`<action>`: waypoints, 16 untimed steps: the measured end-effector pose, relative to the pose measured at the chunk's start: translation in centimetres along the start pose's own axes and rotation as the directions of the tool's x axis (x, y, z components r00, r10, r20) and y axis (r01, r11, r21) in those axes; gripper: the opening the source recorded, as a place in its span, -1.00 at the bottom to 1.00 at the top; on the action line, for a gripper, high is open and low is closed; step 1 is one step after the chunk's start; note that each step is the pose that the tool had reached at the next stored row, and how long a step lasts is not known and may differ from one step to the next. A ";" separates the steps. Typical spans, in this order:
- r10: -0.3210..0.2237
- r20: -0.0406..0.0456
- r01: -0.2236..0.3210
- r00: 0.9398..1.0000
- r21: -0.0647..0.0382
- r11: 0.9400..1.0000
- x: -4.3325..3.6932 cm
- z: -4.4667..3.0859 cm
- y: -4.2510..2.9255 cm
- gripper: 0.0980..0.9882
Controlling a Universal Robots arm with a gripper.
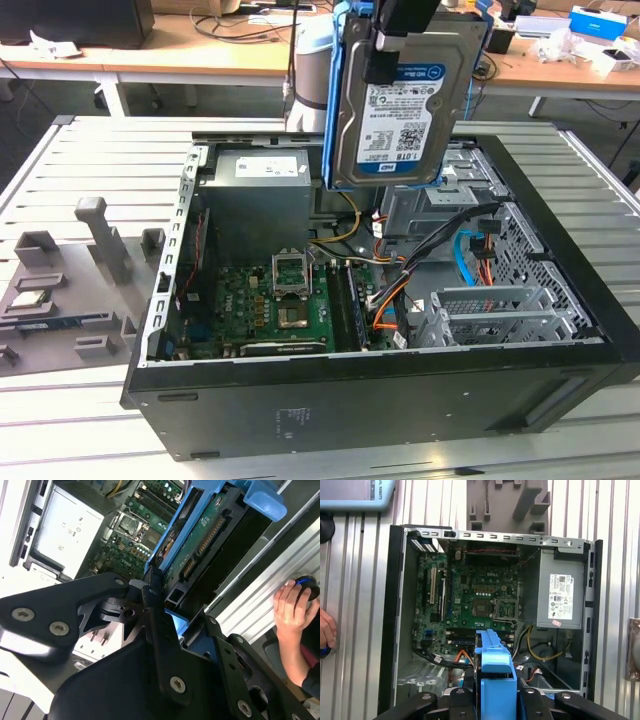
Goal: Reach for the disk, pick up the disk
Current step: 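Pick up the disk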
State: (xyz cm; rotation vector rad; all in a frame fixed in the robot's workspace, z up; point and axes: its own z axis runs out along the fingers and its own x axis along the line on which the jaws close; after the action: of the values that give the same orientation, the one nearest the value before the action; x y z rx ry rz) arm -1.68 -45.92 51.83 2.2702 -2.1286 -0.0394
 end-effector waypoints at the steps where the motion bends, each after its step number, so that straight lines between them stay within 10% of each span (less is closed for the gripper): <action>1: 0.000 0.000 0.000 1.000 0.000 1.000 0.24 0.00 0.02 -0.40; 16: 0.000 0.000 0.000 1.000 0.000 1.000 3.89 0.02 0.25 -0.40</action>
State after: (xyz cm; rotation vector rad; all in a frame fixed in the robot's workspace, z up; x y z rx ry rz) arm -1.68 -49.82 51.82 2.2701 -2.1285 -0.0390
